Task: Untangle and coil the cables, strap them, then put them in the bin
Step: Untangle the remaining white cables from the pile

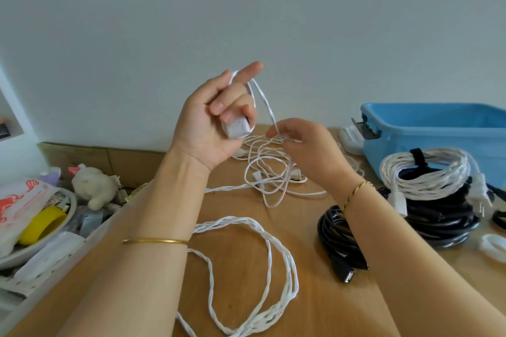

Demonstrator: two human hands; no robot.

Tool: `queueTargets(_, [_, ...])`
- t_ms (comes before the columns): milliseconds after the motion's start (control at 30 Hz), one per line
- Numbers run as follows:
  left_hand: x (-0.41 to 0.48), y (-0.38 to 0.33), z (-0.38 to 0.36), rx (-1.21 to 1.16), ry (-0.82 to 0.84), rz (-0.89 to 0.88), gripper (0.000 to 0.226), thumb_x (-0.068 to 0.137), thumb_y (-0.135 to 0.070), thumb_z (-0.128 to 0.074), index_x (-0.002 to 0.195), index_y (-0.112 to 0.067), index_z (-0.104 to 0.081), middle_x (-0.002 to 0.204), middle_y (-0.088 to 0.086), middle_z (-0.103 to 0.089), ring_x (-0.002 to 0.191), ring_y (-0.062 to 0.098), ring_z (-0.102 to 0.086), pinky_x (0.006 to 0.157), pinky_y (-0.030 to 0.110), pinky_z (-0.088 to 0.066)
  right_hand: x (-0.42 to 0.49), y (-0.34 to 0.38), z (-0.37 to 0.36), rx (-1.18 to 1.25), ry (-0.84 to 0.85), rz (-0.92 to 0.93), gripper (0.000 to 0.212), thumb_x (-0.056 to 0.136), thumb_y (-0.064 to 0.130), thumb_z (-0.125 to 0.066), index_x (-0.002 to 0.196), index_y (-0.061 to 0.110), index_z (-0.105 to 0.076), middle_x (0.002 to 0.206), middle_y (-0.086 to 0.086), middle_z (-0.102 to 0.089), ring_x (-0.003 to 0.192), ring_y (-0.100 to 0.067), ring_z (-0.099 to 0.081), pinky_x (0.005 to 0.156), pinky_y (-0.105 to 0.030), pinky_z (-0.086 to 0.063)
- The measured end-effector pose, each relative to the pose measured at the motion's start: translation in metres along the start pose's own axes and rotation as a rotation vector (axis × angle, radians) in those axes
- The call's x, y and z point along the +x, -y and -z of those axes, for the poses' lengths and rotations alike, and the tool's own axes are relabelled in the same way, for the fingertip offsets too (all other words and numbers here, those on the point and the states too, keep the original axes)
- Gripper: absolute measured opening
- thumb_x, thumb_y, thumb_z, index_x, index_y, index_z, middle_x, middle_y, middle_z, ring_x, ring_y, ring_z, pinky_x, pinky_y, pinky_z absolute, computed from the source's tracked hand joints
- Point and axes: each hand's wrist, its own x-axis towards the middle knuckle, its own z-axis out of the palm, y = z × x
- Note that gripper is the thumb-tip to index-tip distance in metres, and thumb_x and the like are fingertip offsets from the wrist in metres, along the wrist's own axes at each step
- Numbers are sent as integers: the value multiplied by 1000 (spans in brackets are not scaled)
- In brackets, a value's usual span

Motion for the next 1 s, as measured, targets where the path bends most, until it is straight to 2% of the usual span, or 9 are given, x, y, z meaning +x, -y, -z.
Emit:
queueTargets(67, [1, 0, 2, -8, -92, -26, 36, 85, -15, -44, 114, 1, -58, 37, -5, -31, 36, 9, -31, 51, 13, -46, 0, 1, -6, 1, 55, 5, 16, 87, 5, -54, 91, 9, -68, 94, -6, -70, 88, -17, -61, 82, -33, -48])
queueTargets(167, [1, 1, 3, 74, -170, 39, 33, 83, -16, -47, 110, -3, -61, 34, -5, -27, 33, 9, -28, 48, 12, -43, 1, -1, -9, 27, 43, -26, 21, 90, 17, -57, 89, -2, -66, 86, -20, -66, 75, -28, -58, 73, -36, -47])
queueTargets(333, [-1, 2, 2, -22, -103, 82, 33, 89, -18, -42, 110, -2, -61, 33, -5, -29, 33, 9, -30, 47, 13, -44, -2, -6, -8, 40, 52, -75, 20, 94, 16, -52, 93, 6, -69, 81, -11, -68, 49, 2, -48, 47, -12, -34])
queueTargets(533, [5, -5, 7, -60, -197, -214, 26, 101, -16, -33, 107, 1, -52, 58, -1, -54, 47, 9, -45, 84, 35, -57, -7, 3, -14, -103, 365, -27, 26, 85, 3, -51, 90, 21, -68, 80, -1, -67, 55, 3, -48, 50, -8, -36])
queueTargets(600, [8, -8, 12, 130, -315, -336, 17, 102, -15, -35, 103, -5, -49, 63, -1, -59, 50, 8, -47, 88, 40, -55, -8, 10, -12, -112, 445, 1, 26, 84, 3, -52, 89, 24, -68, 68, 5, -59, 49, 5, -46, 48, -7, -34])
queueTargets(767, [6, 3, 33, 899, -567, -484, 42, 104, -12, -34, 146, -10, -31, 69, -3, -64, 61, 5, -49, 74, 22, -47, -7, 22, 0, -86, 441, 85, 14, 87, 16, -58, 91, 23, -70, 56, 9, -40, 47, -3, -39, 49, -12, -32])
queueTargets(867, [8, 15, 34, 1394, -498, -462, 39, 102, -11, -35, 140, -5, -41, 77, -3, -63, 67, 4, -50, 76, 12, -42, -7, 27, 3, -78, 409, 135, 12, 88, 20, -61, 90, 22, -72, 56, 5, -42, 48, -7, -35, 48, -15, -30])
queueTargets(933, [8, 20, 34, 1573, -430, -340, 36, 101, -13, -38, 135, -4, -45, 91, 5, -67, 82, 13, -58, 80, 17, -40, -5, 26, 4, -100, 308, 180, 12, 88, 18, -62, 93, 19, -73, 65, -8, -54, 55, -11, -40, 54, -19, -34])
queueTargets(1000, [8, 21, 35, 1722, -378, -192, 28, 101, -18, -40, 122, -5, -53, 109, 15, -65, 101, 26, -59, 84, 27, -42, -3, 23, 4, -167, 146, 215, 13, 85, 18, -64, 92, 23, -74, 73, -2, -60, 72, -15, -51, 70, -29, -42])
